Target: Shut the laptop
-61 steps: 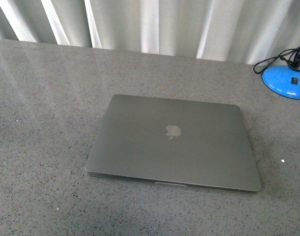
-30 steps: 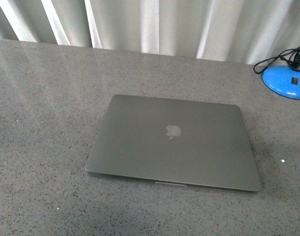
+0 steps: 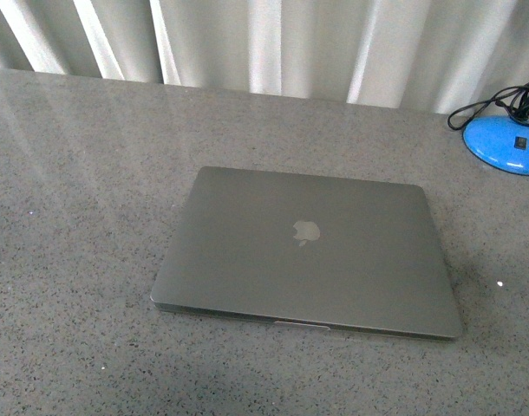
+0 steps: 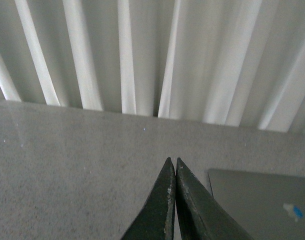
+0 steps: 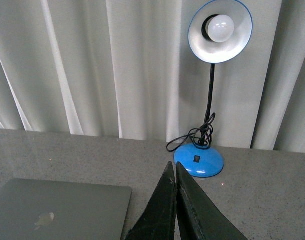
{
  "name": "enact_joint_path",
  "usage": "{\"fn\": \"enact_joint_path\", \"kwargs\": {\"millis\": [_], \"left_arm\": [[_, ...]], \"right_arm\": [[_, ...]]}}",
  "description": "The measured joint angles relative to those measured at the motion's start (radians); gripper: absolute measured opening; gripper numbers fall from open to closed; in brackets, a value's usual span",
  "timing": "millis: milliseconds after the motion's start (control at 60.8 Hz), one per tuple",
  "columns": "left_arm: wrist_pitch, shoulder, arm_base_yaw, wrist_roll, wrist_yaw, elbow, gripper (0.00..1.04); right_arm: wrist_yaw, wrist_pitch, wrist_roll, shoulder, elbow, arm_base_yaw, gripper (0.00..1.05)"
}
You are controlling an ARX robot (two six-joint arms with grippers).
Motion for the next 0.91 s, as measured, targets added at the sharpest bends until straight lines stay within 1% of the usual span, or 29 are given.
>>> {"fn": "enact_joint_path", "kwargs": {"millis": [33,148,181,214,280,296,329,362,379,428,543,560,576,609,675,905], "left_arm": [[-0.071,-0.055,0.0,0.0,0.002,0.0,0.04],[-0.098,-0.111,0.0,0.0,0.003,0.0,0.04],[-0.1,-0.111,0.0,0.0,0.001,0.0,0.09],[-0.1,-0.111,0.0,0.0,0.001,0.0,0.15],[-0.101,-0.113,0.0,0.0,0.001,0.0,0.29],[-0.101,-0.113,0.0,0.0,0.001,0.0,0.31],[-0.101,-0.113,0.0,0.0,0.002,0.0,0.4],[-0.102,-0.113,0.0,0.0,0.002,0.0,0.49],[-0.102,-0.113,0.0,0.0,0.002,0.0,0.54],[-0.102,-0.113,0.0,0.0,0.001,0.0,0.65],[-0.102,-0.113,0.0,0.0,0.002,0.0,0.97],[-0.102,-0.113,0.0,0.0,0.001,0.0,0.99],[-0.102,-0.113,0.0,0.002,0.001,0.0,0.99],[-0.102,-0.113,0.0,0.001,0.002,0.0,0.97],[-0.102,-0.113,0.0,0.001,0.001,0.0,0.98],[-0.102,-0.113,0.0,0.001,0.002,0.0,0.98]], "right_arm": [[0.0,-0.002,0.0,0.0,0.0,0.0,0.01],[0.001,-0.005,0.0,0.0,0.0,0.0,0.01],[0.001,-0.004,0.0,0.0,0.0,0.0,0.01],[0.002,-0.005,0.0,0.0,0.0,0.0,0.04],[0.002,-0.005,0.0,0.0,0.0,0.0,0.18],[0.002,-0.005,0.0,0.0,0.0,0.0,0.22],[0.002,-0.005,0.0,0.0,0.0,0.0,0.29],[0.002,-0.005,0.0,0.0,0.0,0.0,0.4],[0.002,-0.005,0.0,0.0,0.0,0.0,0.43],[0.002,-0.005,0.0,0.0,0.0,0.0,0.53],[0.002,-0.005,0.0,0.0,0.0,0.0,0.85],[0.002,-0.005,0.0,0.0,0.0,0.0,0.89],[0.002,-0.005,0.0,0.0,0.0,0.0,0.94],[0.002,-0.005,0.002,0.0,0.0,0.0,0.97],[0.002,-0.005,0.003,0.0,0.0,0.0,0.94],[0.002,-0.005,0.003,0.0,0.0,0.0,0.95]]}}
